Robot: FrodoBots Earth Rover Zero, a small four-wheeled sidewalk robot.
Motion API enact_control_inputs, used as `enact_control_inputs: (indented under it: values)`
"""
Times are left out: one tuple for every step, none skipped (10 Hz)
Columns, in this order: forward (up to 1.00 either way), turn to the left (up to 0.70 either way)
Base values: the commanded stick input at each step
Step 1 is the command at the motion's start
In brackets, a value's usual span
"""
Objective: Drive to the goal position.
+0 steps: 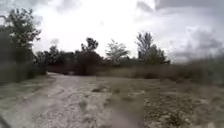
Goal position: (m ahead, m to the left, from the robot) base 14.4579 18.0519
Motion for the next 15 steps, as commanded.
enact_control_inputs:
  values:
    - [0.70,0.00]
    - [0.70,0.00]
    - [0.70,0.00]
    - [0.70,0.00]
    - [0.70,0.00]
    - [0.70,0.00]
    - [0.70,0.00]
    - [0.70,0.00]
    - [0.70,0.00]
    - [0.70,0.02]
    - [0.70,0.15]
    - [0.70,0.34]
    - [0.70,0.30]
    - [0.70,0.10]
    - [0.70,0.00]
